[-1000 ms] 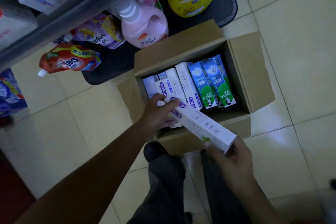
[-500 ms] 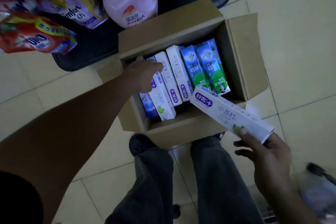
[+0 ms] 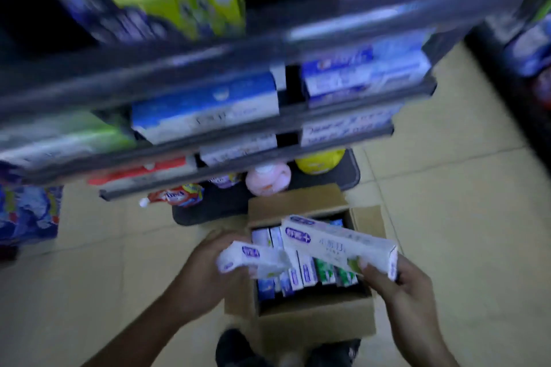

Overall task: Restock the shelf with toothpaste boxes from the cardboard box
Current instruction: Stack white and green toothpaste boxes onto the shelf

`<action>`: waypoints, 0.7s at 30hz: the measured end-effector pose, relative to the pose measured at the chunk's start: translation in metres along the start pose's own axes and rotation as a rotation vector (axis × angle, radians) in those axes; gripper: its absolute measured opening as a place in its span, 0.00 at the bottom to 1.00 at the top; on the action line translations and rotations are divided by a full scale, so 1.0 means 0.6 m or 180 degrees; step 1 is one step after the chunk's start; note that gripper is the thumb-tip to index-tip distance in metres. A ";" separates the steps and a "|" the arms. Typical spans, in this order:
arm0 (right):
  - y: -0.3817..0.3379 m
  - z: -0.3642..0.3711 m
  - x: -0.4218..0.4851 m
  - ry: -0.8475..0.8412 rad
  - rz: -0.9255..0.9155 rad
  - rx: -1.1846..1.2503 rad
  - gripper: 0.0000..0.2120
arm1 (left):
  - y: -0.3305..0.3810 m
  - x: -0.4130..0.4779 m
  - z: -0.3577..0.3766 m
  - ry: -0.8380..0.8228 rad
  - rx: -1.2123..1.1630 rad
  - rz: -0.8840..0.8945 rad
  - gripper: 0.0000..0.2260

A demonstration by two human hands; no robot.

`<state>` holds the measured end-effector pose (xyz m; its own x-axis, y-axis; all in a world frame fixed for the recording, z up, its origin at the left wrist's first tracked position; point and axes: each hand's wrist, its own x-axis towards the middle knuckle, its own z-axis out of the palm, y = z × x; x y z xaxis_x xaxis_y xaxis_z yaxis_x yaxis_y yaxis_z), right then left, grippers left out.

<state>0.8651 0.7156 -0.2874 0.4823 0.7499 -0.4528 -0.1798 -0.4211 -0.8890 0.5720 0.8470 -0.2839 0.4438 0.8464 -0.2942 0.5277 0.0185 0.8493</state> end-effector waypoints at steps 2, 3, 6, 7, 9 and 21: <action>-0.095 0.014 -0.009 -0.0121 -0.0285 0.0054 0.17 | 0.075 -0.031 -0.042 0.0365 -0.0171 -0.0012 0.22; -0.142 0.019 -0.018 -0.0162 -0.0403 0.0093 0.16 | 0.110 -0.046 -0.063 0.0575 -0.0258 -0.0035 0.25; -0.270 0.023 -0.053 -0.0277 -0.0785 0.0179 0.17 | 0.204 -0.078 -0.111 0.1302 -0.0674 -0.0065 0.26; -0.311 0.020 -0.064 -0.0314 -0.0912 0.0193 0.19 | 0.237 -0.087 -0.128 0.1550 -0.0869 -0.0070 0.24; -0.381 0.007 -0.086 -0.0326 -0.1057 0.0277 0.23 | 0.296 -0.101 -0.155 0.1884 -0.1141 0.0027 0.21; -0.664 -0.086 -0.128 -0.0539 -0.1772 0.0728 0.17 | 0.639 -0.101 -0.243 0.2232 -0.1891 0.0720 0.14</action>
<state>0.9442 0.7995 0.1050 0.4174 0.9038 0.0946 -0.1288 0.1619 -0.9784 0.6417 0.8804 0.1236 -0.1479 0.9864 0.0714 -0.0588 -0.0808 0.9950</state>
